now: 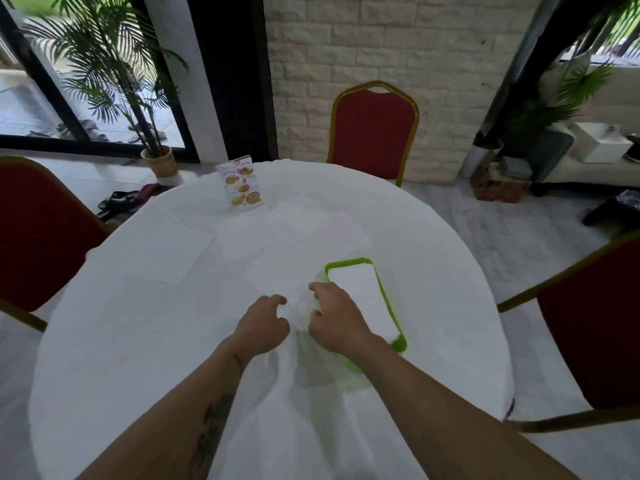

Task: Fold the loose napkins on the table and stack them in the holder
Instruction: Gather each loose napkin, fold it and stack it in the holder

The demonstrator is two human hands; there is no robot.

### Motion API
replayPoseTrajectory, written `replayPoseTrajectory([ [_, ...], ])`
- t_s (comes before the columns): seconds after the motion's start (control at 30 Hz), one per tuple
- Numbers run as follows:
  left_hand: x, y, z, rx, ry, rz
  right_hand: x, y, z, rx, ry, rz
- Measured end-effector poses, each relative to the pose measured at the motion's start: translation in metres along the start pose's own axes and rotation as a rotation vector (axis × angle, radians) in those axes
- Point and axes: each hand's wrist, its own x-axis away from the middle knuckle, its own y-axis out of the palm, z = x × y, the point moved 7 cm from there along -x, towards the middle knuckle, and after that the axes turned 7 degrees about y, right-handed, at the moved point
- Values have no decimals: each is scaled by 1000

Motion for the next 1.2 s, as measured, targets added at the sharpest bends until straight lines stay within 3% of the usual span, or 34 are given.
replayPoseTrajectory([
  [0.17, -32, -3, -17, -37, 57, -53, -12, 39, 1, 55, 149, -126],
  [0.37, -61, 10, -27, -325, 181, -208, -23, 70, 15, 160, 257, -138],
  [0.47, -59, 24, -42, -466, 227, -295, -18, 79, 21, 180, 290, -143],
  [0.63, -27, 35, -63, -533, 301, -296, -3, 87, 21, 156, 365, -151],
  [0.87, 42, 25, -97, -497, 406, -308, 18, 95, 14, 184, 425, -80],
  [1.03, 89, 15, -116, -507, 492, -294, 42, 117, 11, 279, 362, -46],
  [1.2, 116, 16, -135, -510, 568, -330, 57, 126, 22, 108, 421, 115],
])
